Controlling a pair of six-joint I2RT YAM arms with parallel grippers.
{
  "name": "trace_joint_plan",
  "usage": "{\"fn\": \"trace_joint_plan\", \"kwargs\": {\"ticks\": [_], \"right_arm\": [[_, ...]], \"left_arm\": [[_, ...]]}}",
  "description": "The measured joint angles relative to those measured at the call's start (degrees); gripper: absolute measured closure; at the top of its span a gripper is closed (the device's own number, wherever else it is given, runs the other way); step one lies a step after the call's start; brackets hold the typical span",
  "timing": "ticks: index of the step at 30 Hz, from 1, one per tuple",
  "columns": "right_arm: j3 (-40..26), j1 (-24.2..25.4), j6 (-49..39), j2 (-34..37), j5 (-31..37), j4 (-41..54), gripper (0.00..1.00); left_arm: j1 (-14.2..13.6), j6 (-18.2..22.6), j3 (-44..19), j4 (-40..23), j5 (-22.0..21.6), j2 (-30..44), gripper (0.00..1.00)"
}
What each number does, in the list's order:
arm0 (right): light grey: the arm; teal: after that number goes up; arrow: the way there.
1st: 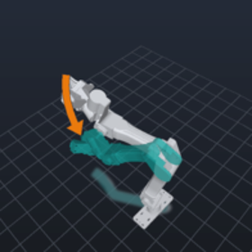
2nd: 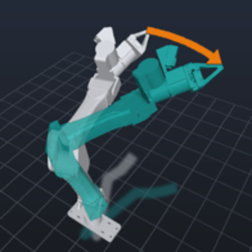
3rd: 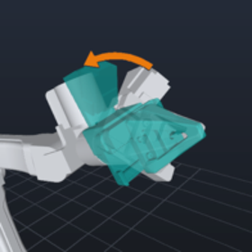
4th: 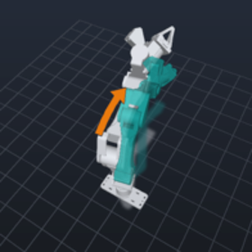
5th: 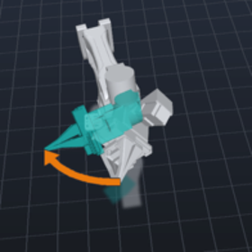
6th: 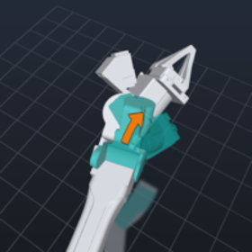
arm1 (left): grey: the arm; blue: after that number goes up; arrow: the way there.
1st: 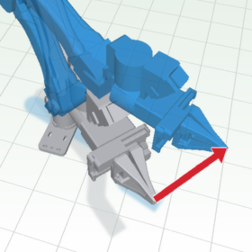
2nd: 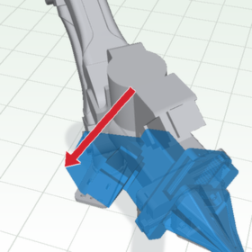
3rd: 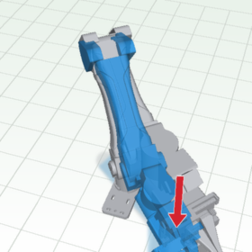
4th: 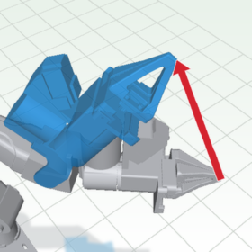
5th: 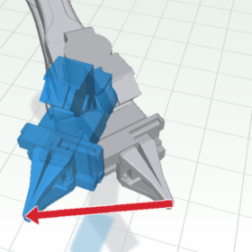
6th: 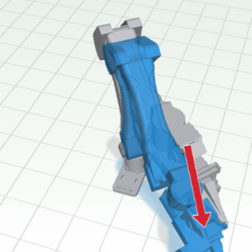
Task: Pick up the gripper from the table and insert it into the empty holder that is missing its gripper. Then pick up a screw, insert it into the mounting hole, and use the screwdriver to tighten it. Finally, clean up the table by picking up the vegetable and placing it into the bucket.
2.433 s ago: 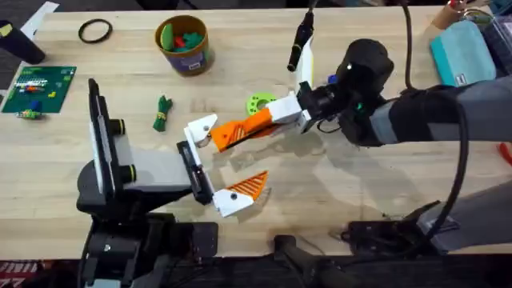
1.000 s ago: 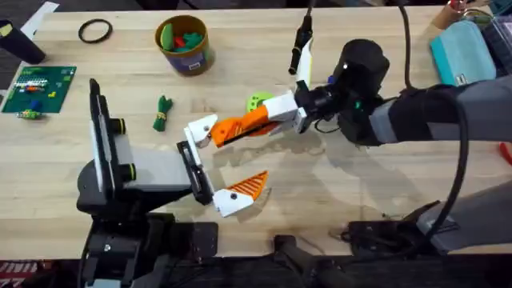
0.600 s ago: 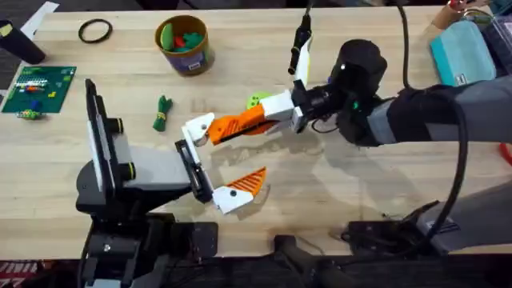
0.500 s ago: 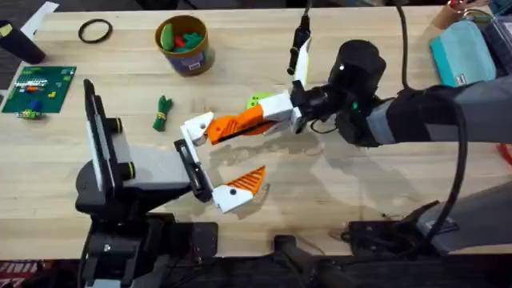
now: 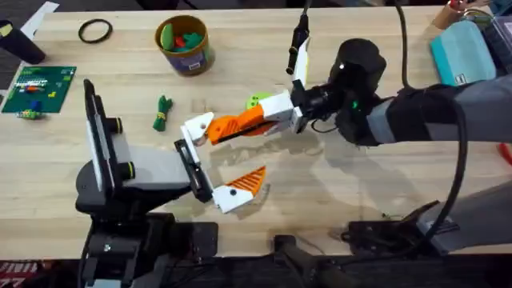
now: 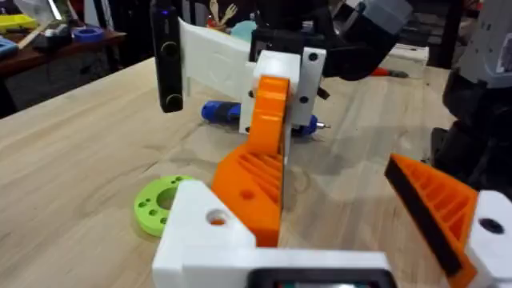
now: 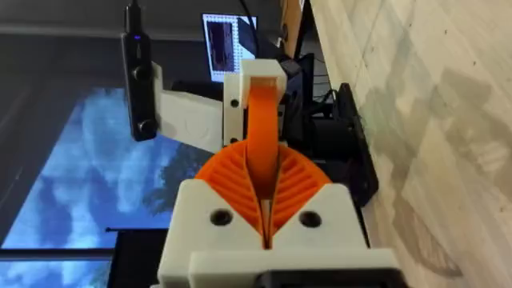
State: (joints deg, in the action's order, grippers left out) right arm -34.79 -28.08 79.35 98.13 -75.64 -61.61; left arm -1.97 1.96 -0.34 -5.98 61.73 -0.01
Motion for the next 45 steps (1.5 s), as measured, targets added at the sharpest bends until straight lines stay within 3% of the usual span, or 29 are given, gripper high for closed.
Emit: {"fn": "trace_joint_plan", "kwargs": {"ticks": [11, 32, 45], "right_arm": [[-1.1, 0.4, 0.4, 0.0, -3.8, 0.6, 0.989], [-1.6, -0.5, -0.1, 0.0, -3.9, 0.8, 0.989], [-6.4, -1.6, -1.6, 5.4, -7.4, 0.7, 0.989]], "left_arm": [[-0.3, 0.7, 0.0, -0.1, 1.0, 0.0, 0.016], [-0.2, 1.1, 0.0, 0.0, 0.1, 0.0, 0.015], [-0.2, 0.7, 0.0, -0.1, 0.6, 0.0, 0.014]]}}
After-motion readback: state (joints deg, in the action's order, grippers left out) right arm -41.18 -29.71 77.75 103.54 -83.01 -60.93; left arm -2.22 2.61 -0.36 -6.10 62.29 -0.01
